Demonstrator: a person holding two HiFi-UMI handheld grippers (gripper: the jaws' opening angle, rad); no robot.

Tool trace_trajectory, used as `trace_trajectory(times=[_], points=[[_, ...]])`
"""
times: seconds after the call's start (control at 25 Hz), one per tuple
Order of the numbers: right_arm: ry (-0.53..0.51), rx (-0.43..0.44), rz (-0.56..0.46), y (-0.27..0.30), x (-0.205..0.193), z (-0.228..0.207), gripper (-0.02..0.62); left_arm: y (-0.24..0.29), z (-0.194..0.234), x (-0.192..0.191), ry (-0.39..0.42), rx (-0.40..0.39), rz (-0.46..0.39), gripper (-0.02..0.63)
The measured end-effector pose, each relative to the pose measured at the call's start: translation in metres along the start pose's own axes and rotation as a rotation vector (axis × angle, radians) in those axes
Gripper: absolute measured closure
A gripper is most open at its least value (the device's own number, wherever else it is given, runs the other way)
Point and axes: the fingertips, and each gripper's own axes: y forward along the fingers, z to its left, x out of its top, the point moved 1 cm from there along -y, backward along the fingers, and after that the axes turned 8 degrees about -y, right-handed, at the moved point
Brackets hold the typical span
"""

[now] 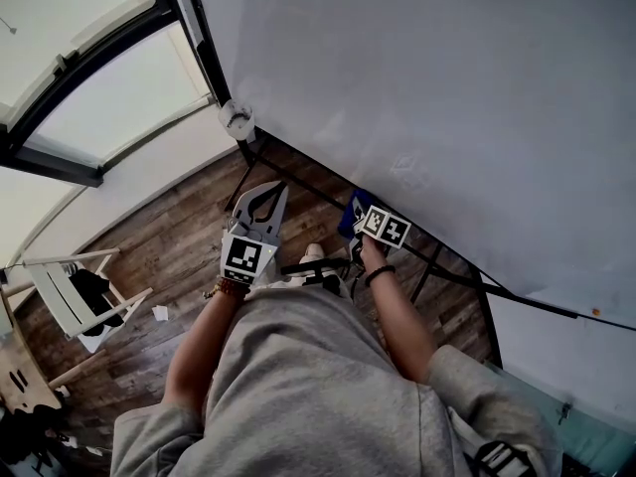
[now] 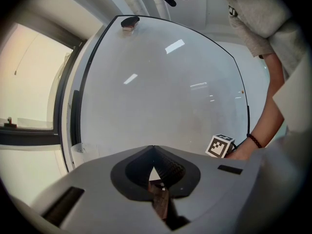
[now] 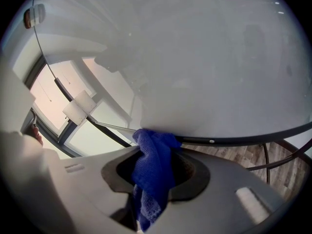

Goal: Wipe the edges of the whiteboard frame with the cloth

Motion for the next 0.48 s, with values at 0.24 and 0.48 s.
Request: trace_trajectory(times=[0.24,0.48], points=[[0.000,-0.004,-0.004,0.005,0.002,0.010,0.459,-0.005,0.016,0.001,0.000,0.008,-0.004,0.598],[0.004,-0.001,-0.005,0.014,0.004,0.022,0.459,-0.004,0.025,0.002,0.008,-0.006,-0.008,0.597]])
